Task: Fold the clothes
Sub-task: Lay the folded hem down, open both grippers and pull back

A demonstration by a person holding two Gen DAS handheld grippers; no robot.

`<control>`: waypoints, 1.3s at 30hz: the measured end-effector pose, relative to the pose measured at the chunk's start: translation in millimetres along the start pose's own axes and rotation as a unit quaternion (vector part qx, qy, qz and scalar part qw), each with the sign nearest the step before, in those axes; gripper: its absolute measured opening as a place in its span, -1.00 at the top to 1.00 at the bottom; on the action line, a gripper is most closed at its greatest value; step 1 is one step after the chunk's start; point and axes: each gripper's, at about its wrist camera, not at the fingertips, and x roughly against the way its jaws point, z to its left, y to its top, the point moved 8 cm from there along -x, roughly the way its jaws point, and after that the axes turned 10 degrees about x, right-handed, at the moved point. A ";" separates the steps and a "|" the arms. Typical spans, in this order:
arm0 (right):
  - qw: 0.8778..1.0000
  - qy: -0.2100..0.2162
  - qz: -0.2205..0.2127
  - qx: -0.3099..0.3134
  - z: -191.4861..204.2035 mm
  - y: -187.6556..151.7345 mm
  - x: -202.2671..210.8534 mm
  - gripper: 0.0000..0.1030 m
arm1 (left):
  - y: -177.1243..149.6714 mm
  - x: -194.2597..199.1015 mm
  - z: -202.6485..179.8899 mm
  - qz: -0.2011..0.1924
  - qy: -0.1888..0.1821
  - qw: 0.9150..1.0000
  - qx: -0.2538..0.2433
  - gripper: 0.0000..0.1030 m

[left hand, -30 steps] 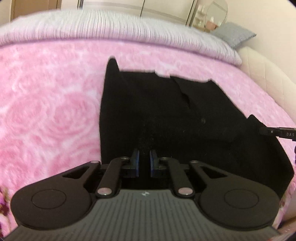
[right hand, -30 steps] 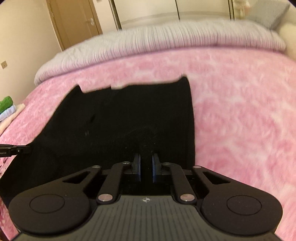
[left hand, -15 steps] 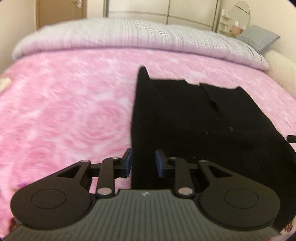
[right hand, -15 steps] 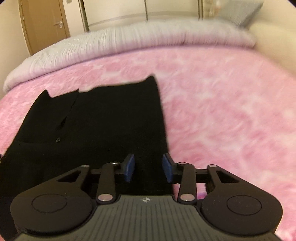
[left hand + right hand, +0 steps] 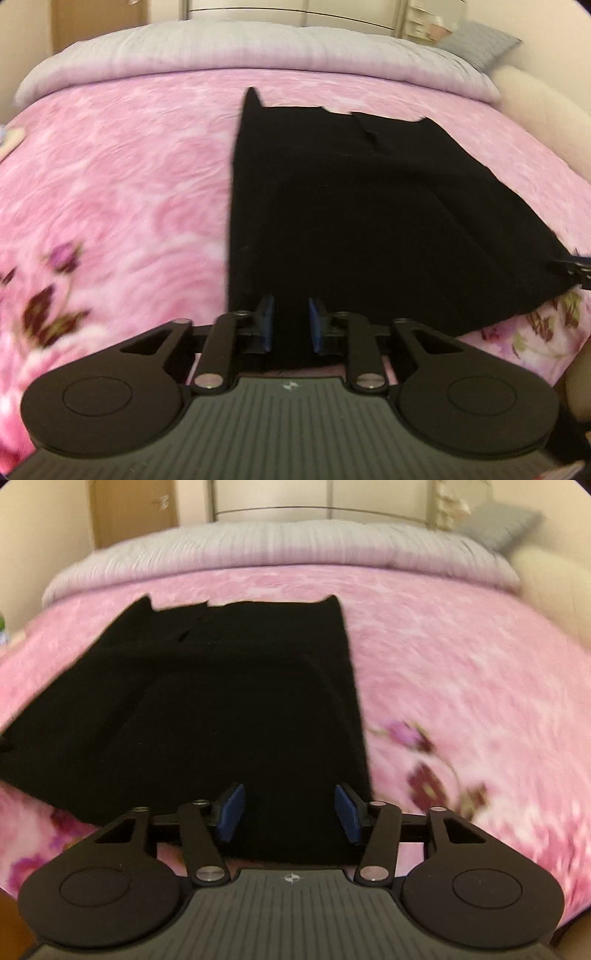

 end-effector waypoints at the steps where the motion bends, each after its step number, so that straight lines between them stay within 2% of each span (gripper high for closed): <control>1: 1.000 -0.001 0.004 -0.014 -4.0 -0.2 4.8 0.25 | 0.1 4.6 1.1 0.000 0.004 1.000 0.009 0.80; 3: 0.999 -0.008 0.005 -0.030 -5.5 2.5 16.1 0.27 | 2.8 16.9 -2.5 -0.002 0.005 1.000 0.029 0.81; 5: 0.999 -0.017 0.000 -0.036 -0.3 8.4 29.1 0.06 | 5.3 29.1 -17.4 -0.012 -0.001 1.000 0.025 0.77; 7: 1.000 -0.003 -0.013 -0.013 19.2 12.3 37.5 0.02 | 0.4 34.0 -34.6 -0.012 -0.009 1.000 0.013 0.76; 8: 1.000 0.004 -0.019 -0.001 29.2 14.1 41.6 -0.03 | -3.1 31.1 -42.4 -0.007 -0.015 1.000 0.009 0.68; 12: 1.000 -0.016 0.011 0.023 37.5 -1.1 21.8 -0.09 | -18.2 15.5 -39.0 0.017 0.009 1.000 0.023 0.64; 13: 0.999 -0.028 0.023 0.011 28.6 -8.3 16.0 -0.10 | -20.6 14.2 -35.2 0.020 0.014 0.999 0.030 0.64; 15: 0.999 -0.014 0.019 -0.039 12.7 -12.5 22.0 -0.08 | -20.0 21.9 -35.1 0.023 0.024 0.999 0.027 0.64; 16: 0.998 -0.007 0.017 -0.064 4.8 -14.3 25.3 -0.08 | -18.7 28.1 -37.3 0.021 0.033 0.999 0.018 0.64; 17: 0.997 -0.019 0.023 -0.072 1.1 -13.8 30.6 -0.19 | -17.3 35.1 -40.1 0.016 0.043 0.999 0.010 0.64; 19: 0.996 -0.049 0.024 -0.070 -1.0 -9.8 43.3 -0.23 | -14.8 49.4 -46.1 0.004 0.054 0.999 0.002 0.60; 22: 0.996 -0.036 0.008 -0.083 8.4 -6.3 62.4 -0.42 | -14.0 70.7 -60.3 -0.005 0.048 0.999 -0.001 0.47; 30: 0.998 -0.001 0.004 -0.068 44.9 -7.9 101.0 -0.61 | -25.9 110.5 -93.7 -0.013 0.045 0.998 -0.032 0.26; 39: 0.997 -0.019 -0.019 -0.068 47.9 -5.0 142.1 -0.71 | -31.8 152.5 -107.5 -0.047 0.053 0.997 -0.044 0.14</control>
